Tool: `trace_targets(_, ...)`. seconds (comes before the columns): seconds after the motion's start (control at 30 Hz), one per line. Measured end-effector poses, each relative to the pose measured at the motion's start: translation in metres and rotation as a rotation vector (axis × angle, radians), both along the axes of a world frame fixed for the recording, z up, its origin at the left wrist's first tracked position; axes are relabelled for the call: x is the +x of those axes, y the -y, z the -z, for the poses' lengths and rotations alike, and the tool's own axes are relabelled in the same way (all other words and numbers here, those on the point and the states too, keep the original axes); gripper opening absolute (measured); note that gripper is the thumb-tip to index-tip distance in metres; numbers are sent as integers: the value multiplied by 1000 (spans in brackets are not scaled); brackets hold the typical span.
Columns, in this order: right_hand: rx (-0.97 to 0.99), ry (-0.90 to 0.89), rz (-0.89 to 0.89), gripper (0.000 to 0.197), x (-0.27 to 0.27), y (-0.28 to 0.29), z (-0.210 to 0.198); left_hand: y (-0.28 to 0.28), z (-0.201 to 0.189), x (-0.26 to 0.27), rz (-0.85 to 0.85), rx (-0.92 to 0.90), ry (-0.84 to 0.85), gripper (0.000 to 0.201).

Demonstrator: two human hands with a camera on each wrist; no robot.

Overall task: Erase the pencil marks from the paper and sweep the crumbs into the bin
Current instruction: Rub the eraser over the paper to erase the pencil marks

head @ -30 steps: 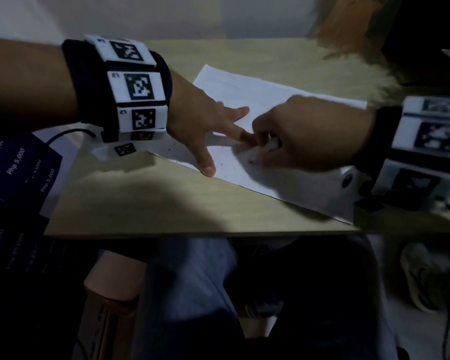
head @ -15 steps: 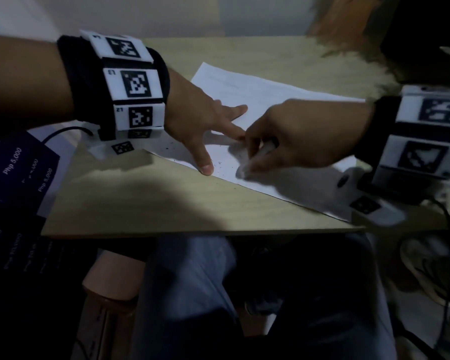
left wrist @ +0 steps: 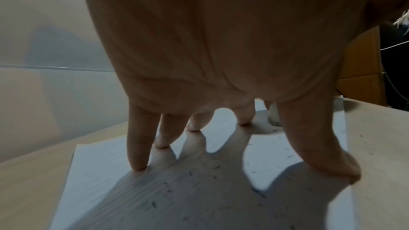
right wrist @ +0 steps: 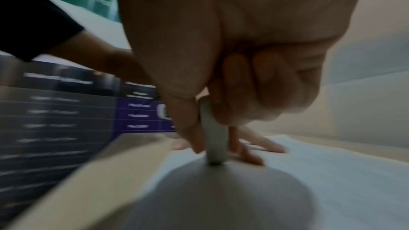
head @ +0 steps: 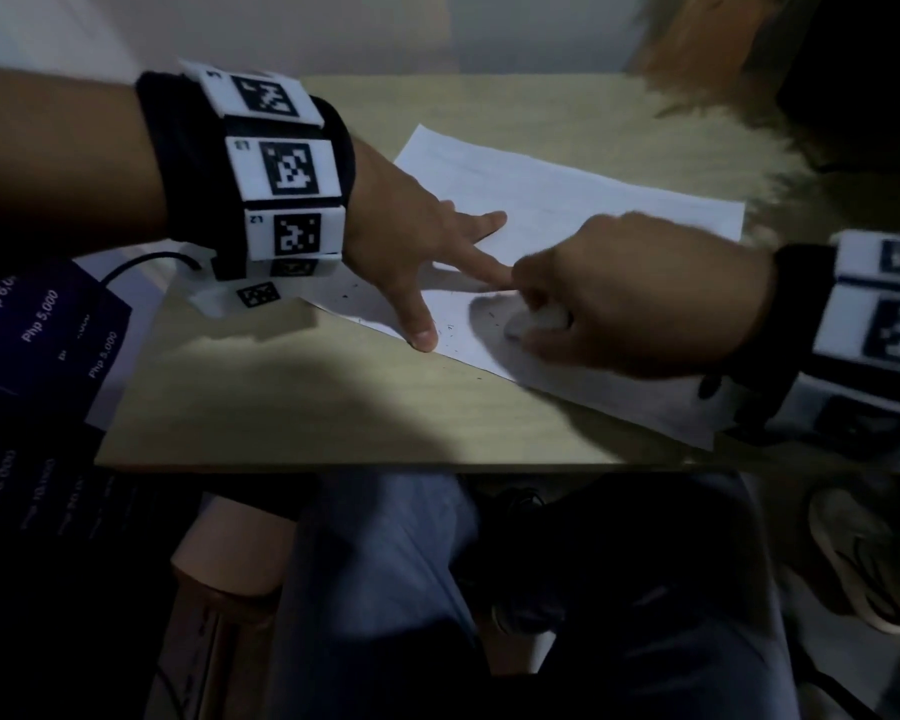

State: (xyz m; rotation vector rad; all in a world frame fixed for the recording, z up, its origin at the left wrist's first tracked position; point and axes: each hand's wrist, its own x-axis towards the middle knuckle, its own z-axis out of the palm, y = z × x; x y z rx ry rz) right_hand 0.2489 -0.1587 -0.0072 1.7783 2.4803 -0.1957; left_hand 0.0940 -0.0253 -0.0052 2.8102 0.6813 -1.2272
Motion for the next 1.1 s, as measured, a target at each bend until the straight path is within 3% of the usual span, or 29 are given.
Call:
trace_targets(0.07, -67, -32, -49, 29, -6, 7, 0, 0, 0, 0, -9, -14, -5, 91)
trace_targets(0.17, -173, -89, 45, 39, 3, -8, -10, -1, 0, 0, -2, -6, -4, 95)
trace_targets(0.27, -71, -77, 83, 46, 9, -13, -7, -3, 2, 0, 15, 10, 5, 98)
trace_targets(0.33, 2, -14, 24, 32, 0, 0, 0, -3, 2, 0, 17, 8, 5, 95)
trace_targets(0.4, -58, -42, -43, 28, -7, 9, 2, -1, 2, 0, 13, -9, 7, 91)
trace_targets(0.5, -200, -94, 41, 36, 2, -5, -9, -1, 0, 0, 9, -11, 6, 93)
trace_targets(0.6, -115, -89, 108, 45, 14, -16, -8, -2, 1, 0, 11, 5, 14, 95)
trace_targets(0.7, -26, -17, 5, 32, -3, 7, 1, -1, 1, -1, 5, -3, 12, 90)
trace_targets(0.83, -171, -94, -3, 35, -4, 1, -4, 1, 0, 0, 1, 6, -2, 92)
trace_targets(0.93, -85, -81, 66, 47, 11, -17, -7, 0, 0, 1, 6, 16, 3, 97)
trace_targets(1.03, -23, -37, 14, 34, 4, -3, 1, 0, 0, -1, 6, 10, 3, 96)
trace_targets(1.1, -122, -82, -26, 32, 0, 4, 2, 0, 0, 0, 3, -4, 5, 96)
